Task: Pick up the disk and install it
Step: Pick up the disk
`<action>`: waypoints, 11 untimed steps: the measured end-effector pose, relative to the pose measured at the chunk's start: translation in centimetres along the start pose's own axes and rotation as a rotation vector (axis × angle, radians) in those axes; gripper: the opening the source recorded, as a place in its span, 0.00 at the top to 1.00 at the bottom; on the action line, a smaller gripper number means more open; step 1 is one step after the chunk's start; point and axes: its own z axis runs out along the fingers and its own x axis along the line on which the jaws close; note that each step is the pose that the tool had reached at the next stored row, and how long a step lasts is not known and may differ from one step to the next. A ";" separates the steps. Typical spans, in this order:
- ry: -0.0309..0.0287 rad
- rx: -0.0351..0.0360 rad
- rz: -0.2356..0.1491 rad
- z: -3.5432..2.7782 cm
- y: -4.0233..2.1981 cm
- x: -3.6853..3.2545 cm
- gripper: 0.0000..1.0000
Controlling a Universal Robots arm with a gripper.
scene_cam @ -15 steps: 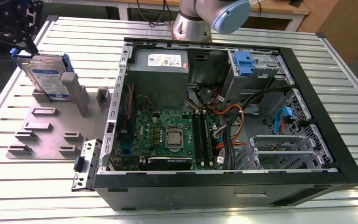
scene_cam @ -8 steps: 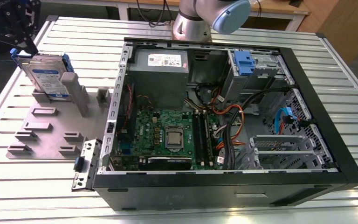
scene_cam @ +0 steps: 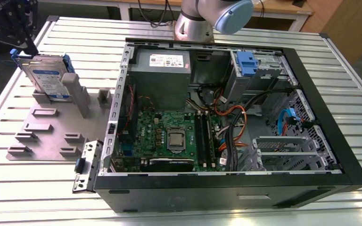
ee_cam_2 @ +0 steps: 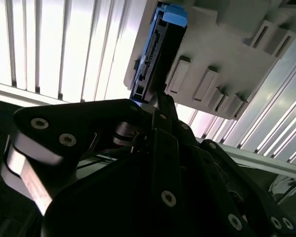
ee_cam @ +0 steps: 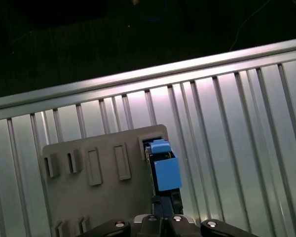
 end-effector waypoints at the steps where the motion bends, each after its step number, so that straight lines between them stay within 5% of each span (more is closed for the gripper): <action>1: 0.0006 -0.0003 -0.013 0.00 0.00 0.00 0.89; 11: -0.0019 -0.0012 -0.026 -0.01 -0.35 -0.08 0.89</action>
